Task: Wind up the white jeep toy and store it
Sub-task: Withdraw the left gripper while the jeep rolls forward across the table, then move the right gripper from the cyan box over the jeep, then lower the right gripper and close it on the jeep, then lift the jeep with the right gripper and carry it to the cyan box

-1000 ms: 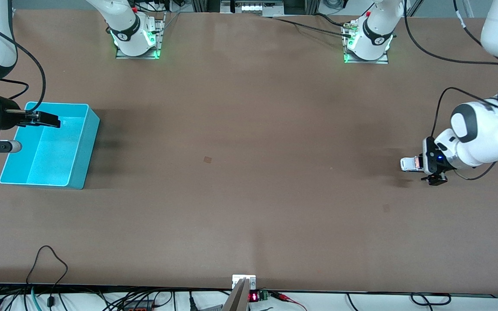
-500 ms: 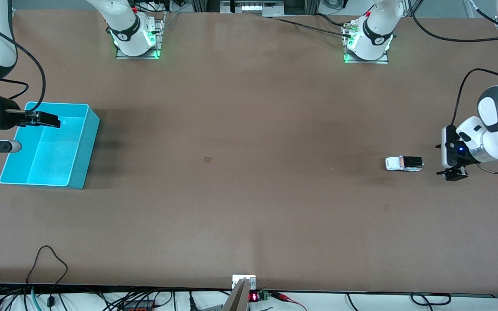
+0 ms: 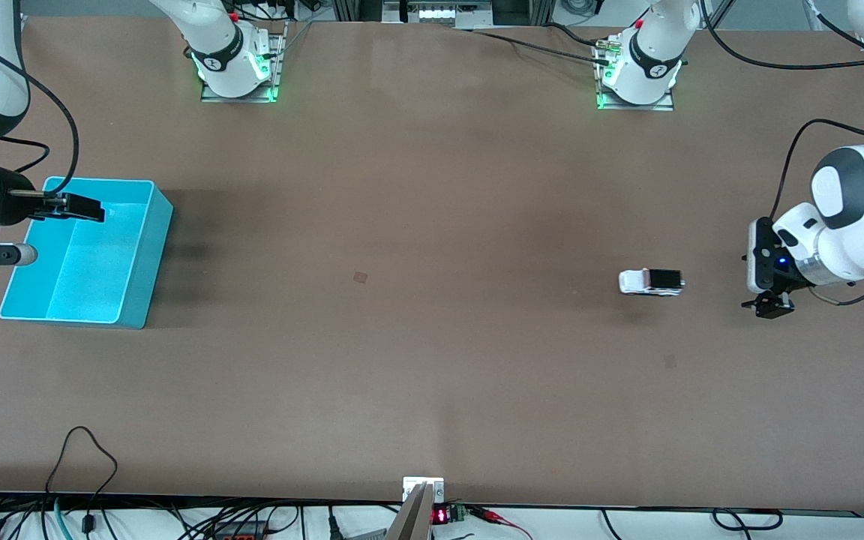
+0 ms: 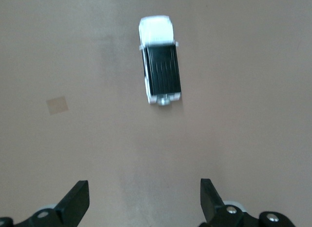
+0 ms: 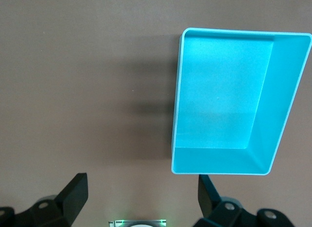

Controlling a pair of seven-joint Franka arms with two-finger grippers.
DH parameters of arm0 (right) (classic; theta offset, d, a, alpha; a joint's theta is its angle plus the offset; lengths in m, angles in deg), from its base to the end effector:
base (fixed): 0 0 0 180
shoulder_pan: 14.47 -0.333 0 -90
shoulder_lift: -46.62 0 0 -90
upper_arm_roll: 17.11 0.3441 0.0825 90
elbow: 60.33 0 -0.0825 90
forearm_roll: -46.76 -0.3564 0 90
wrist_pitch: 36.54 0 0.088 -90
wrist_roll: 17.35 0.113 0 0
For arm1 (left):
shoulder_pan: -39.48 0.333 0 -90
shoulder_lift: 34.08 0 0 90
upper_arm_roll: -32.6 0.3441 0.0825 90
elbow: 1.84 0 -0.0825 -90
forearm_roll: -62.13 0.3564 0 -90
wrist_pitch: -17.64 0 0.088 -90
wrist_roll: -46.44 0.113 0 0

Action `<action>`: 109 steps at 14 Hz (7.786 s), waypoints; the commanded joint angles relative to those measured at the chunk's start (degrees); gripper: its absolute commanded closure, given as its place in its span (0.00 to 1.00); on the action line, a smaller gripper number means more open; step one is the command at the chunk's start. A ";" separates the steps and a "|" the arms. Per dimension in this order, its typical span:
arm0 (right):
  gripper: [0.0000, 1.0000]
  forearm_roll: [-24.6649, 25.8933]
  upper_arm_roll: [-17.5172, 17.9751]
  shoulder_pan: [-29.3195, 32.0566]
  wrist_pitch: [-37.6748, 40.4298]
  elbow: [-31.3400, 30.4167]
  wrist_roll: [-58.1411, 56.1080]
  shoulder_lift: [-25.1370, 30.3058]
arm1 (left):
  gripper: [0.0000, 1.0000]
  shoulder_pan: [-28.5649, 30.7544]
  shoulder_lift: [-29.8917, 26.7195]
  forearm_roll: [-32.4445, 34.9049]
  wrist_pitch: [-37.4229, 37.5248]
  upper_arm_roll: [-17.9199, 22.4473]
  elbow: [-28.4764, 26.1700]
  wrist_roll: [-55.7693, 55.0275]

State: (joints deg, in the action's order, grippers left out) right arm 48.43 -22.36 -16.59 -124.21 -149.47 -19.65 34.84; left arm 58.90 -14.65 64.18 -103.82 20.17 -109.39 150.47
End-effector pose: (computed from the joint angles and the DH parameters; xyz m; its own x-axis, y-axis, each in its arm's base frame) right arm 0.5754 -0.0299 0.5369 0.9730 -0.0166 -0.2300 -0.0081 -0.9992 0.0381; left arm 0.5972 0.0846 0.3649 -0.1311 -0.9894 0.0628 -0.9880 0.1356 0.0745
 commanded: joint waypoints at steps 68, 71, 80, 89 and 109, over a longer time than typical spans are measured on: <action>0.00 10.46 17.64 -19.14 -50.48 -19.58 -30.23 -18.71 | 0.00 -15.11 -19.52 -4.95 24.69 9.45 11.66 -105.79; 0.00 11.07 16.23 -20.55 -51.37 -18.00 -30.23 -20.38 | 0.00 -15.03 -19.69 -5.04 24.96 9.36 11.75 -105.71; 0.00 19.87 15.79 -22.22 -51.55 -15.28 -30.23 -22.40 | 0.00 -14.94 -19.96 -4.95 26.71 9.45 12.72 -104.83; 0.11 19.87 15.79 -23.72 -54.89 -15.01 -28.03 -24.69 | 0.00 -14.85 -20.04 -4.86 26.71 9.89 12.63 -104.83; 1.00 14.95 14.05 -2.73 -40.12 -22.82 -15.28 -2.91 | 0.00 -15.03 -20.75 -4.86 27.42 8.93 12.63 -104.83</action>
State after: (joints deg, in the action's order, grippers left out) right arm 65.18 -7.82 -23.57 -164.39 -167.50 -35.83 27.25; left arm 43.82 -34.19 59.53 -77.56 29.57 -96.56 44.58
